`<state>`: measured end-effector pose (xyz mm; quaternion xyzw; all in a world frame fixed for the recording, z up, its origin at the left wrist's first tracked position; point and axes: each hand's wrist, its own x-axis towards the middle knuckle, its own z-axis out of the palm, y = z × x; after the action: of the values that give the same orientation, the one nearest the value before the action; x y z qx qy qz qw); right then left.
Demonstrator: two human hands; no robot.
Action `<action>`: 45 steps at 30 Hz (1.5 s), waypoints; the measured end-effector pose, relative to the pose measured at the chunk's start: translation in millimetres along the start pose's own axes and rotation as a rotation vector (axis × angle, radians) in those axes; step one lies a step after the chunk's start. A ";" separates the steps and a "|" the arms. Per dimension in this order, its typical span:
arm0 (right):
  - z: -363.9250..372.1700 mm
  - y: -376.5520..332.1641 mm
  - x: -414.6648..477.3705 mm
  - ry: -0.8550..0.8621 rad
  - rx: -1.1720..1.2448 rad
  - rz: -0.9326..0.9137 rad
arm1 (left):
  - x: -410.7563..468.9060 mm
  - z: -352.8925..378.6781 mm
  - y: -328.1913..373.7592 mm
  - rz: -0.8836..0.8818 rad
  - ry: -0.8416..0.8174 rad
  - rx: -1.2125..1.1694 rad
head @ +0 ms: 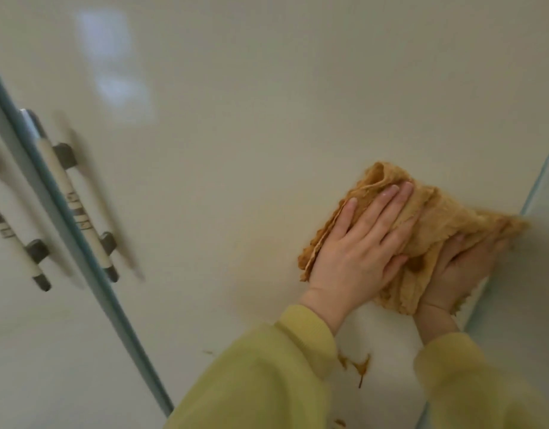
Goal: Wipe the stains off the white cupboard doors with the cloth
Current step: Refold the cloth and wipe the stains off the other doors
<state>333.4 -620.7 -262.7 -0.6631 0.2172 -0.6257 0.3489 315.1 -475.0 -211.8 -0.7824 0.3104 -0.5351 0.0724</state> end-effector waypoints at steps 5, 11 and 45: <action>9.0 -48.0 -45.6 0.002 0.007 0.004 | -39.3 -14.9 -64.9 -0.076 0.064 0.044; 27.1 -116.6 -86.6 -0.001 0.059 -0.125 | -85.1 -31.9 -126.7 -0.209 0.088 0.102; -6.3 43.4 -30.3 0.003 0.020 -0.221 | -65.6 44.6 33.1 -0.155 0.121 0.044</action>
<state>329.9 -628.7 -315.3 -0.6785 0.1369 -0.6634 0.2842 325.6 -474.2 -297.1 -0.7685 0.2409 -0.5920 0.0289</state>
